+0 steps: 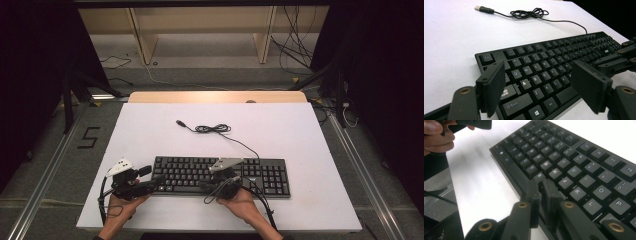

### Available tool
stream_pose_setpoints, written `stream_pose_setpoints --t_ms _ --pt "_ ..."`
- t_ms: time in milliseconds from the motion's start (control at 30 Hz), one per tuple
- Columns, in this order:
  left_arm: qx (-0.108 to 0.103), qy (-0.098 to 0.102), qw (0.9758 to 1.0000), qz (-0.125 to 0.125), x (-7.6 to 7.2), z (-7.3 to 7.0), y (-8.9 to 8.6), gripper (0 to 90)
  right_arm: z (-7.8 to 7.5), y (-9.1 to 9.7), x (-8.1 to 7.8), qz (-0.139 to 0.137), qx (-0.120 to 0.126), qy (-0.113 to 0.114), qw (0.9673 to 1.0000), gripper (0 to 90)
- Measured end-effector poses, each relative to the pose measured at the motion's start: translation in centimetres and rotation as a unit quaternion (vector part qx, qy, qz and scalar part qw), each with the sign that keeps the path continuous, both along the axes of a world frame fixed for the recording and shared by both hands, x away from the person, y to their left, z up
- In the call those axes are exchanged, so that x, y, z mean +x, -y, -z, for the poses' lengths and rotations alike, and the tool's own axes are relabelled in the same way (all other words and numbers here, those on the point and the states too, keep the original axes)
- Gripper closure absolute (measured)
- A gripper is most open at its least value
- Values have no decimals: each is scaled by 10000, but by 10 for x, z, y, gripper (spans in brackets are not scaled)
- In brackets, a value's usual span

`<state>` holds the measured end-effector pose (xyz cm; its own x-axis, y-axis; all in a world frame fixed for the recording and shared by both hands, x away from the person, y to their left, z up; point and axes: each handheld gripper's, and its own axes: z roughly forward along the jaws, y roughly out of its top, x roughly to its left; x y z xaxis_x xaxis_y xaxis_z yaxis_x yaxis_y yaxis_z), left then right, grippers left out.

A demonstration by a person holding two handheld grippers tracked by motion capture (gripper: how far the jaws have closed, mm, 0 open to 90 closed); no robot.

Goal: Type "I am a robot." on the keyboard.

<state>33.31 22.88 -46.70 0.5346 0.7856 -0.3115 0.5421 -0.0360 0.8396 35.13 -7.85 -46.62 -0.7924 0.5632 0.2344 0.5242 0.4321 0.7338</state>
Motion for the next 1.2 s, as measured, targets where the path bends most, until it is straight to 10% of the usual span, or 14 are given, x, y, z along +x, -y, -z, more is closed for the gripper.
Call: stream_pose_setpoints --t_ms 1200 --pt "24 36 9999 117 -1 0 2 263 16 -5 -1 36 -351 -51 9994 900"
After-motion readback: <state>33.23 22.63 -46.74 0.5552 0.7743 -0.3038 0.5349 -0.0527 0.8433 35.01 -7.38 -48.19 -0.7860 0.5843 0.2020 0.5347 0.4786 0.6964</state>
